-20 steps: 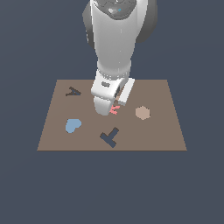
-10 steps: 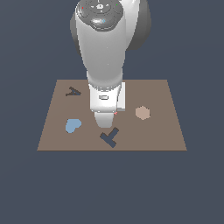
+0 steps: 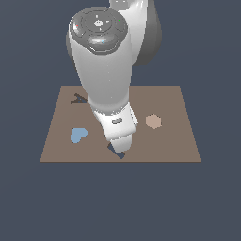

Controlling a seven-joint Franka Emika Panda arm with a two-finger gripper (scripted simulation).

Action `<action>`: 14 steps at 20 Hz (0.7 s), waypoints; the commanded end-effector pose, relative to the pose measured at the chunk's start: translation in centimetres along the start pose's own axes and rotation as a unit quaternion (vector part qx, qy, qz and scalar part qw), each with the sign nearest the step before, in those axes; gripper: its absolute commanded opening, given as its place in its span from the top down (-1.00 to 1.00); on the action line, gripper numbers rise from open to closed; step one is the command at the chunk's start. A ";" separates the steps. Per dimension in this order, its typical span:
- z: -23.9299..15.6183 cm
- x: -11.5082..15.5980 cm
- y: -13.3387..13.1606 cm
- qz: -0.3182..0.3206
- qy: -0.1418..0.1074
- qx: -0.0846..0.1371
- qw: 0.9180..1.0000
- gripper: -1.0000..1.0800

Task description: Insert a designated object into the corresponding slot on a board.

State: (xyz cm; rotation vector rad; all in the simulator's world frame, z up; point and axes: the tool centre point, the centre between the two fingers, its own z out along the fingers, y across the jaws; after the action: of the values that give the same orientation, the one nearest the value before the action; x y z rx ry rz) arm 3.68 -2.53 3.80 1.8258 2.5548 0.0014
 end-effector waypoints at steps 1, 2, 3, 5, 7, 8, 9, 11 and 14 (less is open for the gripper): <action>-0.1 -0.3 1.1 -0.047 0.000 0.000 0.999 1.00; -0.1 -0.4 1.5 -0.064 0.000 0.000 0.998 1.00; -0.1 -0.4 1.9 -0.080 0.000 0.000 0.997 1.00; -0.1 -0.5 2.7 -0.111 0.000 0.000 0.994 1.00; -0.1 -0.5 3.4 -0.139 0.000 0.000 0.990 1.00; -0.1 -0.5 3.7 -0.152 0.000 0.000 0.988 1.00; -0.1 -0.5 4.0 -0.165 0.000 0.000 0.986 1.00; -0.1 -0.4 4.6 -0.188 0.000 0.000 0.982 1.00; -0.2 -0.3 5.3 -0.217 0.000 0.000 0.976 1.00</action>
State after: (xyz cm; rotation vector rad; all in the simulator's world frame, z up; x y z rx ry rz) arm 8.43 -1.25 3.93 1.2750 2.8705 0.0006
